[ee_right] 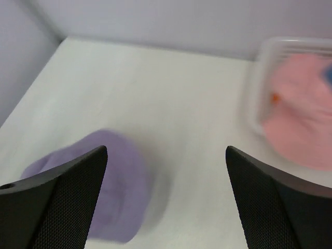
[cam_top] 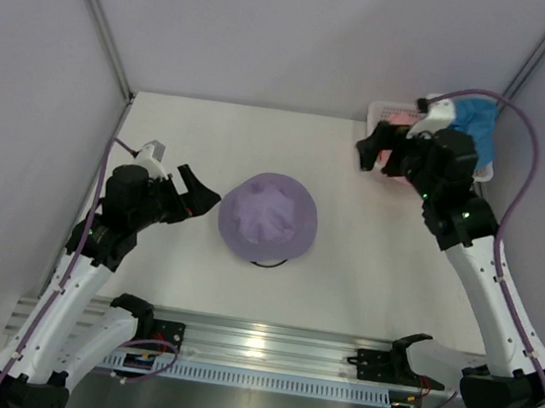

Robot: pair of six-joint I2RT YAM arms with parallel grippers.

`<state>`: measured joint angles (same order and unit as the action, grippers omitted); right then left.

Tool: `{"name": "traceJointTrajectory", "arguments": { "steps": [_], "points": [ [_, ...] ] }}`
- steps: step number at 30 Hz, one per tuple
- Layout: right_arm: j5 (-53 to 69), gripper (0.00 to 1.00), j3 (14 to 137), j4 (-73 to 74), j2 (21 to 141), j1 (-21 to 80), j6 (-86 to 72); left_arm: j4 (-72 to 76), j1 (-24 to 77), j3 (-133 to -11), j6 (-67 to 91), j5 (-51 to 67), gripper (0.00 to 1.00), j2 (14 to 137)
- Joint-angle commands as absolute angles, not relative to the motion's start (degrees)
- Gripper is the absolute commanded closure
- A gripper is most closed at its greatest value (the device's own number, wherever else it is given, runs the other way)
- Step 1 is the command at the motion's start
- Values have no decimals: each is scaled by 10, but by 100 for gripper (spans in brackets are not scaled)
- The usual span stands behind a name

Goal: Stack the hats

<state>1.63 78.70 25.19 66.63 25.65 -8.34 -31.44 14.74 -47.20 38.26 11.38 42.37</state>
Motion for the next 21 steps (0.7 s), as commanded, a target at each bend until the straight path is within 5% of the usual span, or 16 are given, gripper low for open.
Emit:
{"name": "traceJointTrajectory", "arguments": {
  "steps": [1,8,21],
  "points": [
    [-34,1,805,234,699,102,-111,-358,142,-542,324,68,1,432],
    [21,0,855,198,879,-11,-123,-373,142,-578,305,65,1,447],
    [29,0,1054,242,1111,-11,-40,-384,142,-615,281,79,1,489]
  ]
}}
